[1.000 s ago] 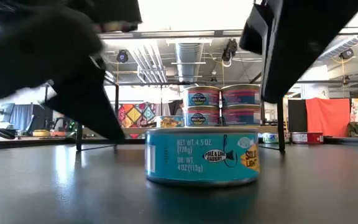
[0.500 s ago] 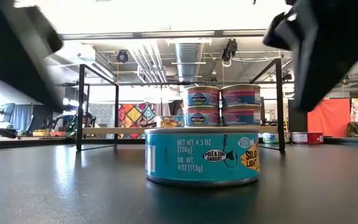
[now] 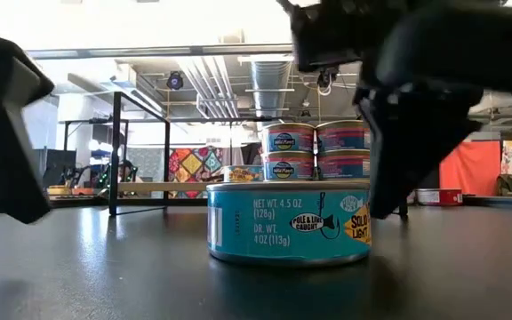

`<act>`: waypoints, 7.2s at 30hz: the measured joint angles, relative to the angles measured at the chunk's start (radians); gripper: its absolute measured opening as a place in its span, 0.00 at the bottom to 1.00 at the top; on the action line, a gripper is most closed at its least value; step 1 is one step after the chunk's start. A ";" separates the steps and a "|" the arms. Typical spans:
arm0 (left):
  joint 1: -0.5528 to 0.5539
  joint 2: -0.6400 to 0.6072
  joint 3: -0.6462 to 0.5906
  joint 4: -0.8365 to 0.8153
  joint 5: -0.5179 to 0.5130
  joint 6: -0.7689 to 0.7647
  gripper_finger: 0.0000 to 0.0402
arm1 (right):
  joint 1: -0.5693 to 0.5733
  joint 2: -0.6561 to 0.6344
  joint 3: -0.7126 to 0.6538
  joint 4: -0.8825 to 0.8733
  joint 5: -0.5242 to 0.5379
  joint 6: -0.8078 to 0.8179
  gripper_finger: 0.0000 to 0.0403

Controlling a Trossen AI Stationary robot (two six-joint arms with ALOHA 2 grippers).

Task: Stack canned seafood by type on shelf
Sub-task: Stack the top left light blue tuna can on the light blue tuna can

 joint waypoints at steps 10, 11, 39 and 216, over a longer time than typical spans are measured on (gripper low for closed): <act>0.008 0.029 -0.002 -0.016 -0.080 0.004 0.80 | 0.024 0.001 0.001 0.243 -0.095 0.156 0.03; 0.006 0.025 -0.002 -0.037 -0.075 0.009 0.79 | 0.033 -0.011 0.001 0.239 -0.059 0.194 0.03; -0.083 0.027 -0.018 -0.072 -0.036 -0.283 0.80 | 0.056 0.022 -0.019 0.420 -0.004 0.238 0.03; 0.193 -0.442 -0.448 0.170 0.018 0.287 0.90 | 0.199 -0.050 -0.163 0.312 0.546 0.463 0.98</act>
